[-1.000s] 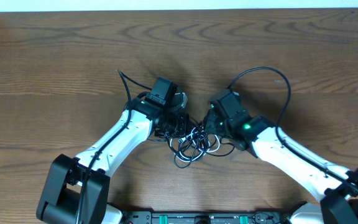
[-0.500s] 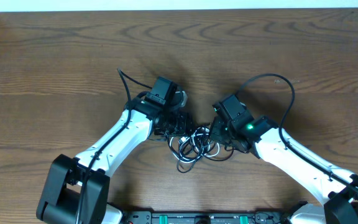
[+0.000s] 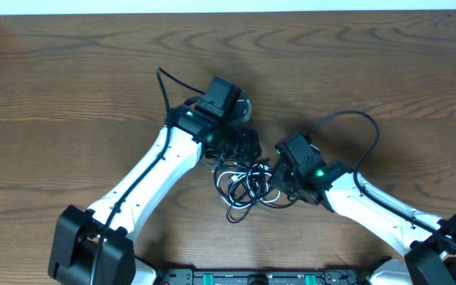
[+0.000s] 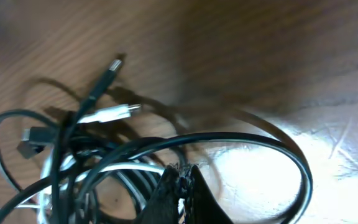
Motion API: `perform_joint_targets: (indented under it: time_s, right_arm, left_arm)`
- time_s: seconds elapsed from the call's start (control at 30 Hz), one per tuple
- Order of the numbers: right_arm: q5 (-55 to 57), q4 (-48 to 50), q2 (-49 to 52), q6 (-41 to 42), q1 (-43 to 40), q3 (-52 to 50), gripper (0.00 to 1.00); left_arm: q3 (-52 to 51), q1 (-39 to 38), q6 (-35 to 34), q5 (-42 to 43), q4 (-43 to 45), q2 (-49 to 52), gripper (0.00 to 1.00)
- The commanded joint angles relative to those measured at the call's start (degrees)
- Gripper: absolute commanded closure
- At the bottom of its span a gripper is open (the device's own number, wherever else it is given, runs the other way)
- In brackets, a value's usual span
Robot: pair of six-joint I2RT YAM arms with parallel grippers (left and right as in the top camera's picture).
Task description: Untangle cables
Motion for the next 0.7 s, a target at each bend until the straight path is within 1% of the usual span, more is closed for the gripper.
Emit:
perform_joint_targets:
  time_s: [0.0, 0.07, 0.1, 0.13, 0.17, 0.2, 0.3, 0.4, 0.5, 0.53, 0.67]
  right_arm:
    - [-4.0, 4.6, -0.6, 4.2, -0.8, -4.0, 0.99]
    - [-8.1, 10.3, -0.6, 4.2, -1.0, -6.6, 0.93]
    - [-9.3, 12.1, -0.6, 4.2, -1.0, -7.3, 0.89]
    - [-10.6, 14.3, -0.6, 4.2, -1.0, -8.2, 0.82]
    - [-10.9, 15.0, -0.6, 4.2, -1.0, -8.5, 0.79]
    - [-10.8, 14.8, -0.6, 3.8, -1.0, -8.6, 0.77]
    - [-11.1, 14.9, -0.8, -0.8, -1.9, -8.6, 0.75]
    - [-15.1, 14.9, -2.1, -6.2, -4.3, -8.5, 0.68]
    - [-18.9, 14.5, -5.2, -10.2, -7.8, -8.5, 0.56]
    - [-19.6, 13.6, -6.9, -11.4, -9.7, -8.5, 0.48]
    - [-19.0, 7.7, -10.6, -13.5, -15.5, -8.5, 0.41]
  left_arm:
    - [0.9, -2.6, -4.2, -8.4, -1.0, -0.4, 0.45]
    - [0.9, -3.5, -5.3, -9.9, -1.2, -0.4, 0.45]
    - [0.9, -3.7, -6.0, -9.9, -1.3, -0.4, 0.45]
    - [0.9, -3.8, -7.1, -9.9, -1.5, -0.4, 0.45]
    - [0.9, -3.8, -7.6, -9.9, -1.6, -0.4, 0.46]
    - [0.9, -3.8, -7.6, -9.9, -1.7, -0.4, 0.46]
    - [0.9, -3.8, -7.6, -9.9, -2.4, -0.4, 0.46]
    - [0.9, -3.8, -7.6, -9.9, -2.6, -0.4, 0.47]
    - [0.9, -3.8, -7.6, -10.1, -2.6, -0.4, 0.49]
    - [0.9, -3.8, -7.6, -10.1, -2.6, -0.4, 0.5]
    - [0.9, -4.8, -8.3, -12.9, -2.6, -0.4, 0.5]
